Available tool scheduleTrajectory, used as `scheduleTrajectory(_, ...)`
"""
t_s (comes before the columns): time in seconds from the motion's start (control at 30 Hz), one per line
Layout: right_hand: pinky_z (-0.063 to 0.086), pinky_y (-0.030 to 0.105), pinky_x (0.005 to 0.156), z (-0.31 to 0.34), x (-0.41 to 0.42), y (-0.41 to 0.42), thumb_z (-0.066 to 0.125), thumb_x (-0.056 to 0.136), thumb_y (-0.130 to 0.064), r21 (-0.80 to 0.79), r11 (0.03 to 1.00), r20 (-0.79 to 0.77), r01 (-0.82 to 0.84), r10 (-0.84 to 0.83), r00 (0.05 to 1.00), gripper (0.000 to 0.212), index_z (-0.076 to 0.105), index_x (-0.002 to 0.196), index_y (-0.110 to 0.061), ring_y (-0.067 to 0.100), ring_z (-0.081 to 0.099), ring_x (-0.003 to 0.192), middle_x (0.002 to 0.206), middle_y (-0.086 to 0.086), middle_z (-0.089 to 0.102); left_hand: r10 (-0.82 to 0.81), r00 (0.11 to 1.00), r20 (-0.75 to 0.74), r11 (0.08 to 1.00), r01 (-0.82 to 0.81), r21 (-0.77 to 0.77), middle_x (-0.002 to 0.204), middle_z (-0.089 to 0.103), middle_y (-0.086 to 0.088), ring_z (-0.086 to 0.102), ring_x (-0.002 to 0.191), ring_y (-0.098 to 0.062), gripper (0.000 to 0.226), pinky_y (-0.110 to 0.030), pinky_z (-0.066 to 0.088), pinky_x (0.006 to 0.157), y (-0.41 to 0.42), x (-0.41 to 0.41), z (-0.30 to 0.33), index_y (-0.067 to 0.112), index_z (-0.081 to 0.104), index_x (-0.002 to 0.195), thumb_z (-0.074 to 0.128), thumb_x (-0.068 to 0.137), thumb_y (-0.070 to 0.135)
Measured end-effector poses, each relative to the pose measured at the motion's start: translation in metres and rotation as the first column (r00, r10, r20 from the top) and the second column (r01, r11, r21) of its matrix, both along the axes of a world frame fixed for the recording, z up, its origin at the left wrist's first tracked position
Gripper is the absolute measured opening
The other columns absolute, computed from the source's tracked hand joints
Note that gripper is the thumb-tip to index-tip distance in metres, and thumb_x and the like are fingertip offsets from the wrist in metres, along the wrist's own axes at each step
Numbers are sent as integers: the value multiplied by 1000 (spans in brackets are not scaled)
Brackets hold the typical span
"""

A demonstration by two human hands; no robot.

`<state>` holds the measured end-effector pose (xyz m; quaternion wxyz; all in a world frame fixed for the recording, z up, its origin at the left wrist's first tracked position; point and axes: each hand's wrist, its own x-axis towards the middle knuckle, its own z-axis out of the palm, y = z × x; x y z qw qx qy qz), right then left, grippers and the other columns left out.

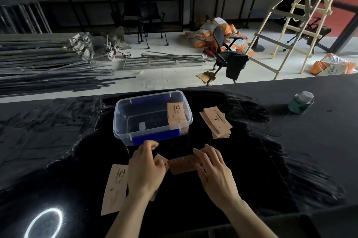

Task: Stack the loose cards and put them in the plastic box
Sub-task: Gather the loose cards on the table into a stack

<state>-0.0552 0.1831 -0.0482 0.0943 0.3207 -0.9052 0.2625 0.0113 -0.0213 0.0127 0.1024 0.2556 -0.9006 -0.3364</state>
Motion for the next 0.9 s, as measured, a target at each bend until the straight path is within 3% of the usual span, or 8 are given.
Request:
scheduleTrajectory(0.1, 65, 34, 75, -1, 0, -2, 70, 96, -18, -8, 1000, -12, 1, -1, 1000, 48, 54, 141, -16, 24, 45, 143, 137, 4, 58, -20, 930, 366, 975, 99, -200, 133, 55, 5, 51, 125, -21, 66, -40, 44, 103, -12, 12, 1, 32, 42, 136, 69, 78, 48)
scheduleTrajectory(0.2, 64, 39, 85, -2, 0, -2, 70, 96, -17, -3, 1000, -32, 14, -14, 999, 49, 54, 142, -14, 26, 44, 145, 141, 6, 58, -21, 897, 441, 971, 123, -203, 125, 59, 8, 56, 118, -18, 79, -39, 48, 97, -16, 13, -3, 37, 35, 140, 73, 72, 50)
scheduleTrajectory(0.3, 54, 45, 105, 0, 0, 0, 69, 96, -19, 32, 999, -73, 16, -14, 997, 49, 54, 143, -16, 27, 38, 150, 147, 7, 57, -45, 891, 452, 995, 78, -54, 111, 60, 11, 64, 100, -13, 77, -36, 54, 82, -18, 7, -3, 39, 35, 138, 77, 74, 41)
scheduleTrajectory(0.4, 42, 45, 117, 1, -1, 2, 65, 99, -22, 58, 998, -103, 5, 1, 995, 49, 52, 146, -18, 26, 30, 154, 155, 6, 51, -35, 934, 356, 999, 19, 48, 106, 58, 10, 61, 92, -8, 63, -30, 54, 75, -17, 4, -4, 36, 47, 128, 82, 76, 31)
scheduleTrajectory(0.53, 48, 44, 112, 3, 1, 0, 69, 97, -21, 50, 999, -76, 6, -2, 997, 51, 53, 145, -17, 24, 34, 152, 154, 5, 53, -121, 991, 57, 992, 123, -37, 107, 60, 14, 64, 99, -6, 44, -11, 45, 69, -13, -7, 3, 35, 58, 113, 78, 83, 10)
scheduleTrajectory(0.67, 57, 43, 102, 7, 4, -2, 77, 89, -13, -34, 999, -46, -11, 10, 999, 67, 43, 147, -16, 21, 40, 146, 150, 8, 57, -338, 939, -62, 938, 341, 57, 107, 65, 20, 65, 100, 2, 37, -17, 56, 85, 8, -21, 12, 40, 60, 112, 66, 92, 9)
scheduleTrajectory(0.77, 53, 35, 107, 7, 3, -1, 73, 92, -19, -52, 998, 46, 19, -17, 999, 87, 19, 160, -27, 17, 39, 147, 165, 5, 37, -431, 902, -40, 886, 431, 172, 108, 70, 17, 70, 102, -1, 40, -25, 59, 92, 27, -25, 7, 40, 59, 115, 61, 95, 5)
scheduleTrajectory(0.9, 49, 44, 111, 1, 2, 2, 67, 96, -22, 97, 995, -78, -19, 26, 997, 70, 34, 158, -21, 26, 36, 151, 162, 9, 41, -319, 935, -155, 893, 351, 281, 110, 68, 15, 69, 103, 0, 39, -24, 60, 89, 31, -19, 1, 41, 53, 111, 56, 97, 5)
